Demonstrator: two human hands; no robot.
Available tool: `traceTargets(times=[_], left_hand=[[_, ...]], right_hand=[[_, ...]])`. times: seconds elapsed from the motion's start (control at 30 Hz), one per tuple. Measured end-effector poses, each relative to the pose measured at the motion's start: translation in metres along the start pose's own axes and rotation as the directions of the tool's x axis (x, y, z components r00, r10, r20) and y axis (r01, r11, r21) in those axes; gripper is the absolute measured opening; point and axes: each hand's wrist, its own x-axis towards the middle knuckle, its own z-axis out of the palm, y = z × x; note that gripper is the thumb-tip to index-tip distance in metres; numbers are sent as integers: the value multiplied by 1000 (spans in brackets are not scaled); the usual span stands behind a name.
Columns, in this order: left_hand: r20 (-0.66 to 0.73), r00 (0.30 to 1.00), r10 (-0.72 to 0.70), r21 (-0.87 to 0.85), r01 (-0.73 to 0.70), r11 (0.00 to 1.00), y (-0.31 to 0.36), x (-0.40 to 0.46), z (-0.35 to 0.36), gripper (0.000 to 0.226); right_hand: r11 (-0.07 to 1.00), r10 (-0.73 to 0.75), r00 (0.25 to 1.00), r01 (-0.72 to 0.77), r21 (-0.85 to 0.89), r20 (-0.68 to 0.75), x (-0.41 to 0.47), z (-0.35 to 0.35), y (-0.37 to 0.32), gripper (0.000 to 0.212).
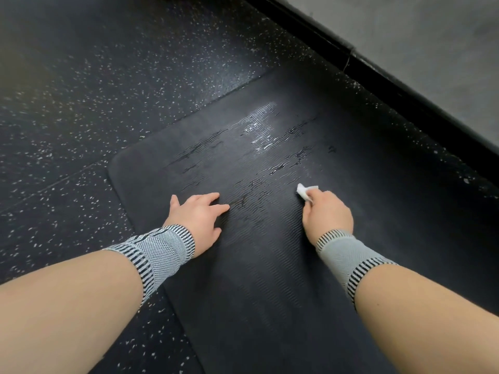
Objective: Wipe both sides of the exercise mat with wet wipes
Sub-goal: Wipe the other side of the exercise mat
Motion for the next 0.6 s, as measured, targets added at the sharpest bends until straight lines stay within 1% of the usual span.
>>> traceTargets(times=[0.03, 0.07, 0.1, 0.13, 0.17, 0.2, 0.23, 0.27, 0.3, 0.33, 0.37, 0.4, 0.43, 0.47, 0.5, 0.53, 0.6], left_hand=[[1, 1000, -2, 4, 2, 1000, -2, -2, 2, 56], [2, 1000, -4, 6, 4, 1000, -4, -4, 3, 56], [3, 1000, -6, 5, 6, 1000, -5, -5, 4, 56], [2, 1000, -8, 4, 8, 1000, -6, -6, 4, 56], [0, 1000, -10, 3, 10, 1000, -6, -7, 4, 56], [-1, 1000, -11, 2, 11, 1000, -6, -8, 4, 57], [-1, 1000, -12, 0, 12, 1000, -7, -9, 4, 57], [-1, 1000, -14, 0, 14, 1000, -8, -11, 5, 57], [2, 1000, -16, 1, 16, 1000, -10, -14, 5, 57], [8, 1000, -21, 2, 21, 1000, -12, -17, 6, 57], [13, 1000, -27, 4, 27, 1000, -15, -20, 7, 57], [17, 999, -33, 7, 33, 999, -18, -23, 9, 57], [18, 999, -39, 12, 39, 999, -21, -26, 10, 57], [20, 999, -45, 16, 45, 999, -24, -29, 11, 57], [21, 999, -50, 16, 50, 999, -26, -31, 13, 57], [22, 998, -55, 13, 55, 998, -28, -33, 13, 58], [21, 998, -64, 10, 63, 998, -30, -37, 14, 58]], right_hand=[[1000, -11, 1000, 11, 11, 9, -8, 5, -10, 30], [997, -69, 997, 68, 43, 22, -21, 9, -23, 31], [985, -163, 986, 159, 73, 45, -35, 13, -36, 32], [954, -291, 955, 284, 98, 66, -50, 17, -47, 34], [902, -427, 900, 416, 117, 86, -62, 22, -55, 36], [847, -531, 841, 520, 113, 109, -69, 24, -60, 37], [807, -591, 797, 585, 87, 123, -66, 23, -59, 37], [800, -598, 791, 598, 48, 128, -58, 20, -54, 37], [832, -552, 825, 554, 14, 123, -47, 16, -47, 38], [885, -462, 881, 465, -7, 106, -35, 12, -40, 38], [941, -337, 938, 338, -8, 77, -25, 7, -31, 38], [979, -202, 979, 201, 17, 38, -17, 3, -25, 36], [995, -94, 996, 93, 48, 11, -15, 3, -23, 34], [997, -48, 999, 48, 57, -4, -19, 5, -28, 31], [997, -62, 998, 62, 51, 4, -27, 8, -36, 29], [990, -123, 992, 121, 67, 26, -39, 13, -48, 29], [948, -309, 948, 300, 109, 74, -70, 23, -75, 33]])
